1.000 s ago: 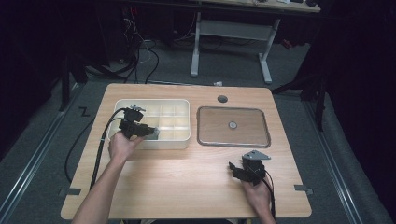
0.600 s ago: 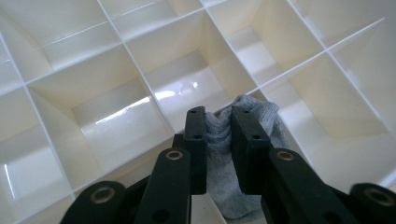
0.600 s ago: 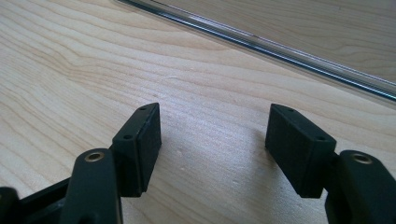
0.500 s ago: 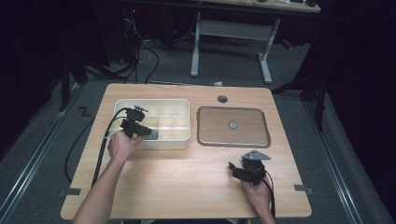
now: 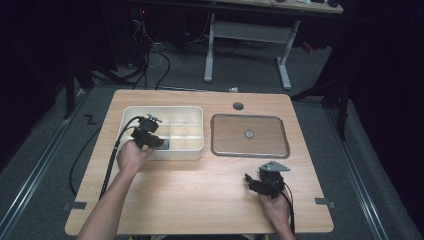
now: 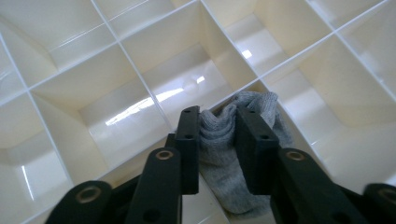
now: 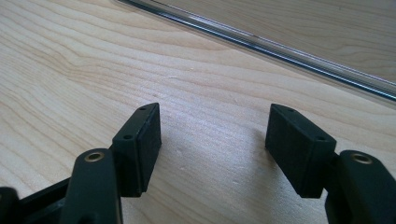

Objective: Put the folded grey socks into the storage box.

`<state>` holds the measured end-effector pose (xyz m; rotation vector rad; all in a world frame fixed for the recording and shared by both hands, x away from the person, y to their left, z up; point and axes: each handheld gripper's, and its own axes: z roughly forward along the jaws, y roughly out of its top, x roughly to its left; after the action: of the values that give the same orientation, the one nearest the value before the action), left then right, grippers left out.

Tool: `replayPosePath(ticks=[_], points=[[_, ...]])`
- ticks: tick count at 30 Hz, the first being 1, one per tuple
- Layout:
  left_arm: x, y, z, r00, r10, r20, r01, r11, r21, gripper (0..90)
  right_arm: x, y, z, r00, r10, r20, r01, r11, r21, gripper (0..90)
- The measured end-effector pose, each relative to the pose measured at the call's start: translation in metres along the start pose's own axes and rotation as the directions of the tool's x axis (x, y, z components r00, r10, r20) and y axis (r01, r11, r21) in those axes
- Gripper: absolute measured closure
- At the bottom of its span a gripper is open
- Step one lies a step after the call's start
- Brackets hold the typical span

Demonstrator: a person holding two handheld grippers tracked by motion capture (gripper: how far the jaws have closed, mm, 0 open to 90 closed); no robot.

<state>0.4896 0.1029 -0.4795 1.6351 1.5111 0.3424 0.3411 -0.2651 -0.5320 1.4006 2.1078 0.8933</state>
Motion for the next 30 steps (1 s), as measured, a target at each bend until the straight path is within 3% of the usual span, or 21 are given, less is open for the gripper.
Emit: replayPosePath(ticks=[5,10,15,21,25,30], points=[[0.003,0.006,-0.008,0.9987,-0.043,0.026,0.044,0.9983,-0.038,61.3,0.000,0.000,0.000,1.0000,0.000,0.000,0.000,1.000,0.000,36.2],[0.004,0.010,-0.015,0.9943,-0.091,0.056,0.095,0.9924,-0.079,58.7,0.000,0.000,0.000,1.0000,0.000,0.000,0.000,1.000,0.000,36.2],[0.006,0.009,-0.022,0.9928,-0.092,0.077,0.100,0.9900,-0.100,56.4,0.000,0.000,0.000,1.0000,0.001,0.000,-0.001,1.000,0.000,36.2],[0.007,0.014,-0.035,0.9879,-0.113,0.107,0.127,0.9822,-0.138,53.4,0.000,0.000,0.000,1.0000,0.000,0.000,0.000,1.000,0.000,36.2],[0.007,0.014,-0.044,0.9881,-0.105,0.113,0.120,0.9826,-0.142,52.6,0.000,0.000,0.000,1.0000,0.000,0.000,0.000,1.000,0.000,36.2],[0.003,0.016,-0.056,0.9839,-0.116,0.136,0.136,0.9798,-0.147,52.7,0.000,0.000,0.000,1.0000,0.000,0.000,0.000,1.000,0.000,36.2]])
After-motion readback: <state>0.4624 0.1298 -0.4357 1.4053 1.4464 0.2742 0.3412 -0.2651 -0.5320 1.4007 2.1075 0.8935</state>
